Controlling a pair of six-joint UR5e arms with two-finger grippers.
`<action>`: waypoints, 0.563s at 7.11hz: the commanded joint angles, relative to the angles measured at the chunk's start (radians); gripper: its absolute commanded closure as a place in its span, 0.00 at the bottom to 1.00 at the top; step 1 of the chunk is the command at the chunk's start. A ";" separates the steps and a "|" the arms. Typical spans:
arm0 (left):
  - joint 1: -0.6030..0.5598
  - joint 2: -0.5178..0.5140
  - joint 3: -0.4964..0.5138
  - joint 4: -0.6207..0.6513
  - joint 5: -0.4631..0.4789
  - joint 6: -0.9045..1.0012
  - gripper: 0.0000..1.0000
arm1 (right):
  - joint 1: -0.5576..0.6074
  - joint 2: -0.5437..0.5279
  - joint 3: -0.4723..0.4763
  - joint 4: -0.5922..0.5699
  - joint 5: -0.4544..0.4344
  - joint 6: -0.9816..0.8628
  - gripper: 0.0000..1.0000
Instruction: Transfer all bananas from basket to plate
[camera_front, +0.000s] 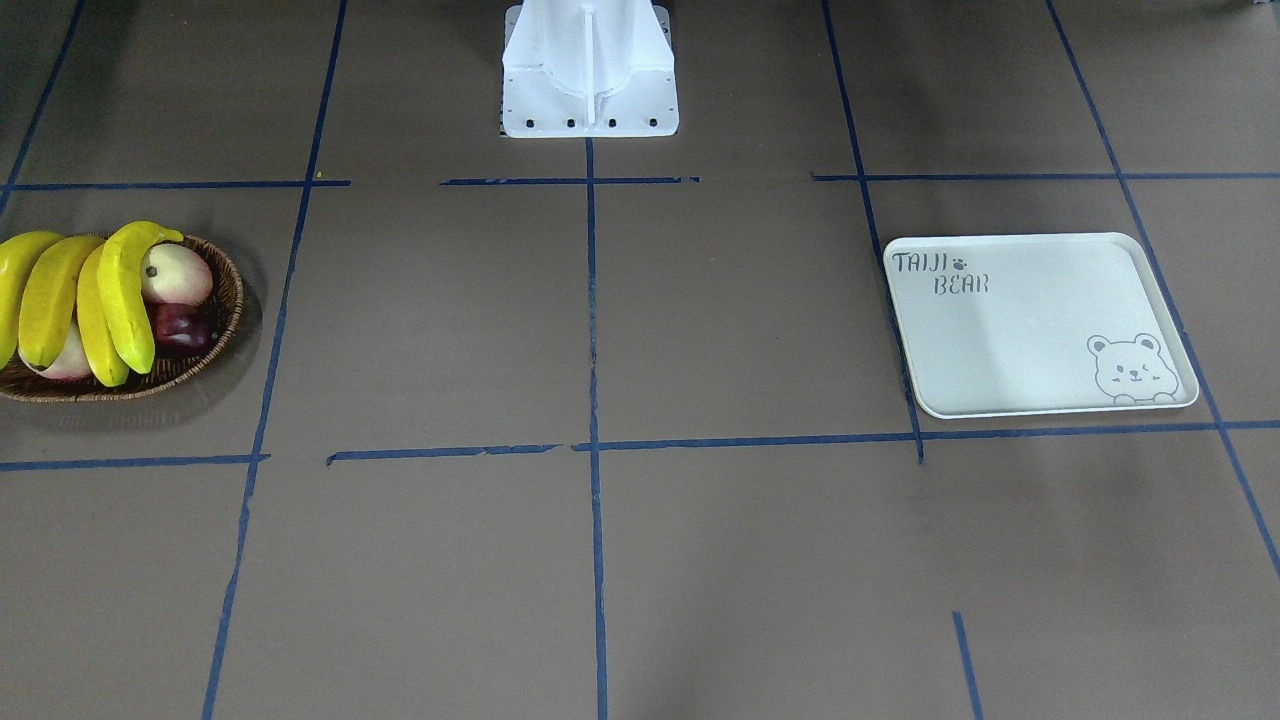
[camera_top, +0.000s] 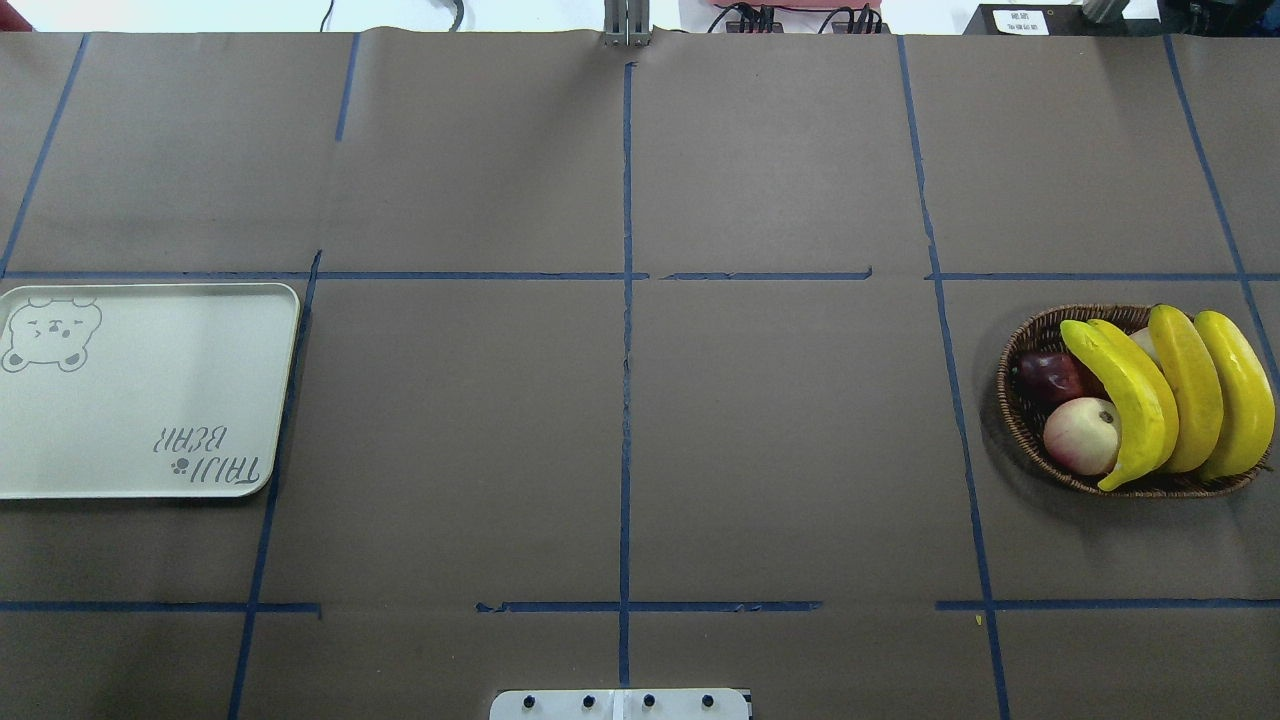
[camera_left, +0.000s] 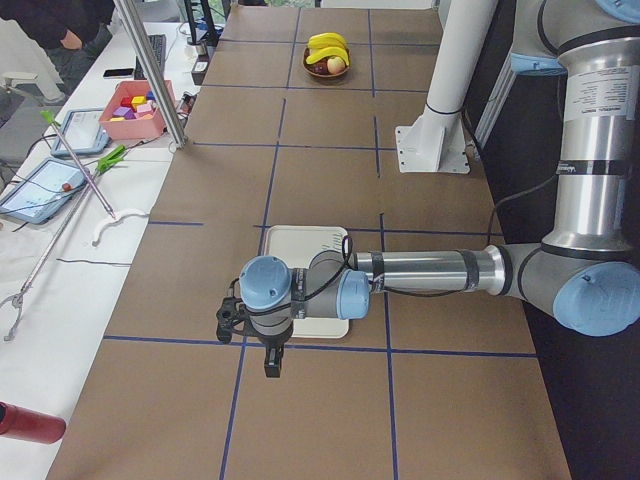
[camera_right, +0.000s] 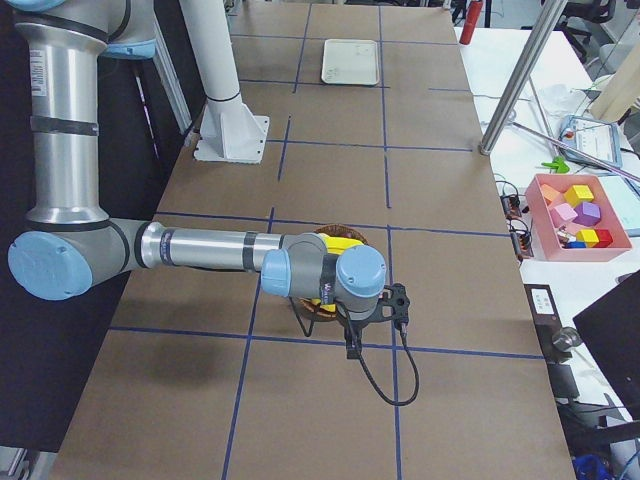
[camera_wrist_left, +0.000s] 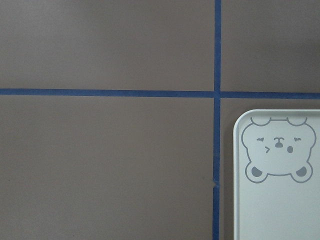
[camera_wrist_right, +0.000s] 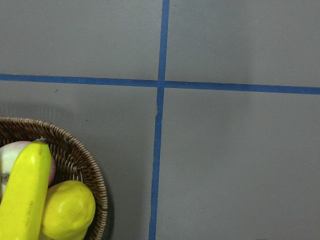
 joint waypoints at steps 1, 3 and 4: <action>0.001 0.000 -0.006 -0.002 -0.001 0.001 0.00 | 0.000 0.005 0.010 0.003 0.001 0.001 0.00; 0.001 0.000 -0.008 -0.002 -0.001 0.001 0.00 | 0.000 0.002 0.082 0.001 0.002 0.002 0.00; 0.001 -0.002 -0.009 -0.002 -0.003 0.001 0.00 | -0.006 0.015 0.102 -0.012 0.001 0.008 0.00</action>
